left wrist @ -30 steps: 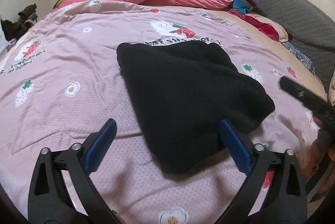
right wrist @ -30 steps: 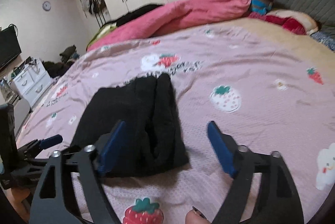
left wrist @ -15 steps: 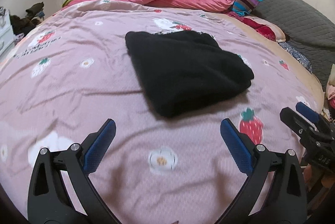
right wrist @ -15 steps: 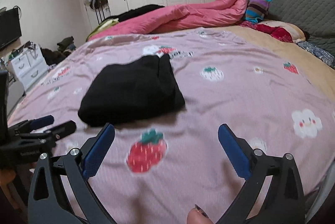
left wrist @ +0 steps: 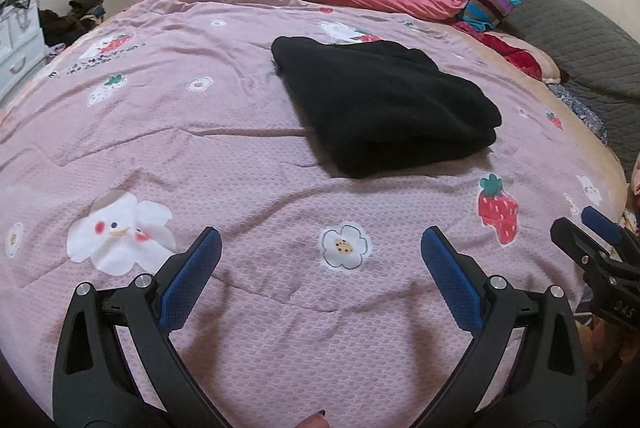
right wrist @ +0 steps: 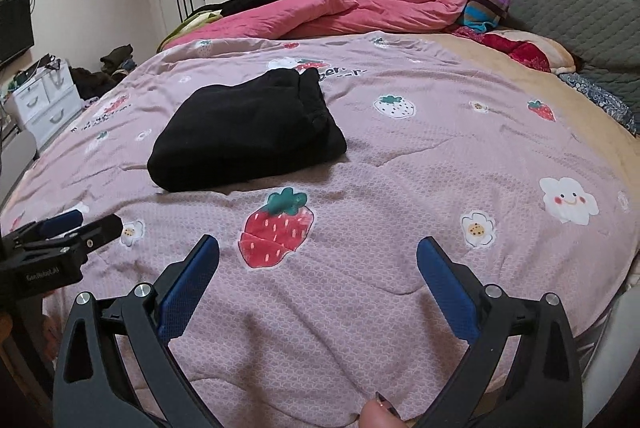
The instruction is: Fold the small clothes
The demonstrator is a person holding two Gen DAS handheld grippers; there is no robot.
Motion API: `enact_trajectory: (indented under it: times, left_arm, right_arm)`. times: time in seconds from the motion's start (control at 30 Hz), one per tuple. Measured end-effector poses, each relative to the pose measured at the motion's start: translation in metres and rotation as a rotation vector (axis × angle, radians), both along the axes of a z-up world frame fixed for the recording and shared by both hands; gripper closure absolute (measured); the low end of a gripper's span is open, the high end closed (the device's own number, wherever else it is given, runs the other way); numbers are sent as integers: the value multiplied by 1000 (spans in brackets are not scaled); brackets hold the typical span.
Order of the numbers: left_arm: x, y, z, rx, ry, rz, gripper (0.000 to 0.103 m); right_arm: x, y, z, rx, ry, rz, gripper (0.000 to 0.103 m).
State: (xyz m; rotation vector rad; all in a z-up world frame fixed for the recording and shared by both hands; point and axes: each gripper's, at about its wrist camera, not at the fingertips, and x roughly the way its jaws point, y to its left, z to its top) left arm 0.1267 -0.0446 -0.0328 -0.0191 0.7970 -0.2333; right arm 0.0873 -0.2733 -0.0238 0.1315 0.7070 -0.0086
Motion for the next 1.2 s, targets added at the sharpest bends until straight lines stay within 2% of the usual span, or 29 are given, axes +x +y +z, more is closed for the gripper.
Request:
enact_trajectory:
  times: [0.27,1.2]
  left_arm:
    - [0,-2,0,37,-4,1,9]
    - [-2,-3,3,54,-20,5,9]
  right_arm:
    - [-1,-3,-2,11,11,-18,4]
    - [-2,-2,-2,-4,17,-20,4]
